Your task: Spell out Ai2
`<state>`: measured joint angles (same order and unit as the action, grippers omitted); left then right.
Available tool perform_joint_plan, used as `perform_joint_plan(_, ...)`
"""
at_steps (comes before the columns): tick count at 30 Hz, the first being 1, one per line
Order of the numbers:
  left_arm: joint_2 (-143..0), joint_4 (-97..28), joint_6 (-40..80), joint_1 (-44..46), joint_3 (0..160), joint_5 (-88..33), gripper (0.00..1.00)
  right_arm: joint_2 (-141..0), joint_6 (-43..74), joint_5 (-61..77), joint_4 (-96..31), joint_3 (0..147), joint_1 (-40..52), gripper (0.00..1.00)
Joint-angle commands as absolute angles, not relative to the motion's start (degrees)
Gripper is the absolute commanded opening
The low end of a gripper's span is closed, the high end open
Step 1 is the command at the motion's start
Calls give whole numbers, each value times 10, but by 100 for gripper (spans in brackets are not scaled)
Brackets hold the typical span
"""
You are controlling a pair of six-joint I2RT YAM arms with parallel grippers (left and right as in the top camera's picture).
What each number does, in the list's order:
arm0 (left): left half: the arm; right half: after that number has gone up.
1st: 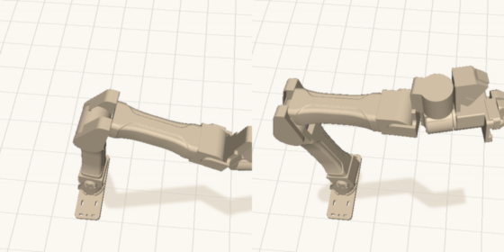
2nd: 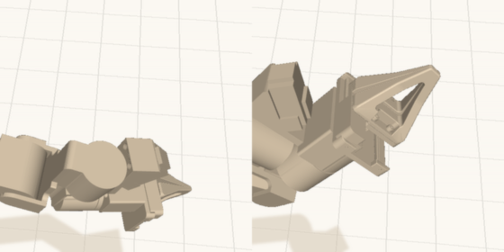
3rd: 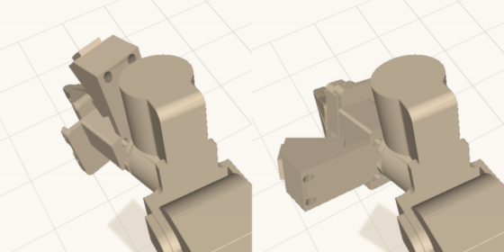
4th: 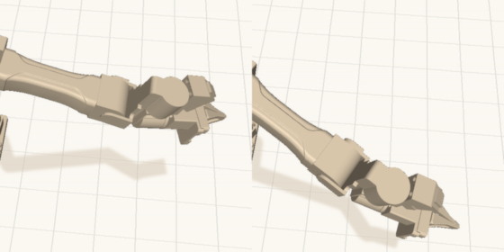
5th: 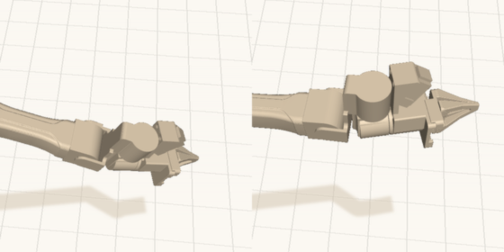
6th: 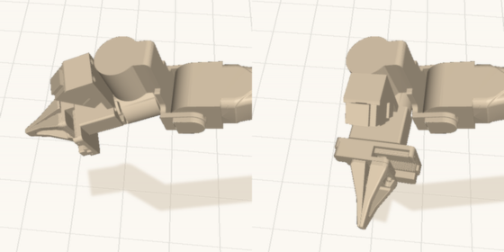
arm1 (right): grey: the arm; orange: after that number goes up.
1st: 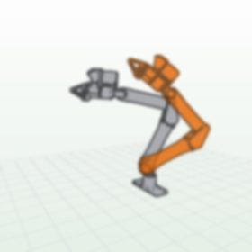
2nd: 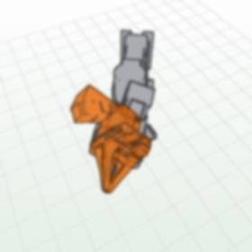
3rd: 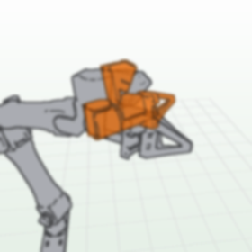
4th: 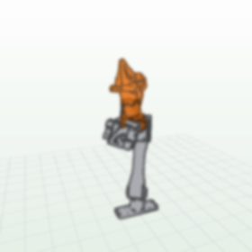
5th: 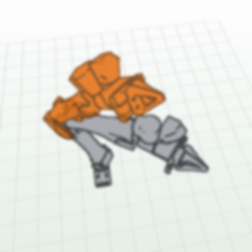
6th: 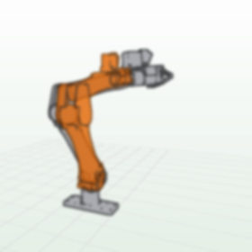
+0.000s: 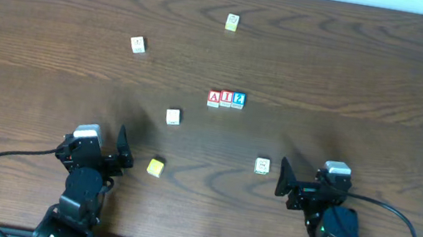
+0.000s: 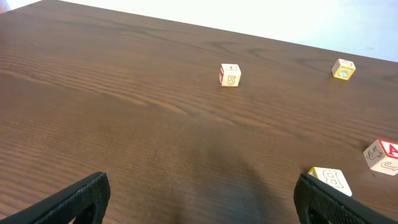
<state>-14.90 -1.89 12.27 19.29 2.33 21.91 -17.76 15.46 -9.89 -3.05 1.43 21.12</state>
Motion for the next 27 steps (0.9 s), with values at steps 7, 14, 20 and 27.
perform_joint_plan(7, -150, -25, 133, 190, 3, 239, 95, -167, 156, -107, -32, 3, 212, 99)
perform_joint_plan(14, -128, -25, 133, 190, 3, 239, 95, -99, 156, -105, -32, 3, 155, 99)
perform_joint_plan(20, -46, -25, 133, 166, 3, 239, 96, -27, 156, -105, -32, 3, 85, 99)
perform_joint_plan(27, -2, -26, 133, 104, 3, 240, 95, -3, 156, -105, -32, 3, 28, 99)
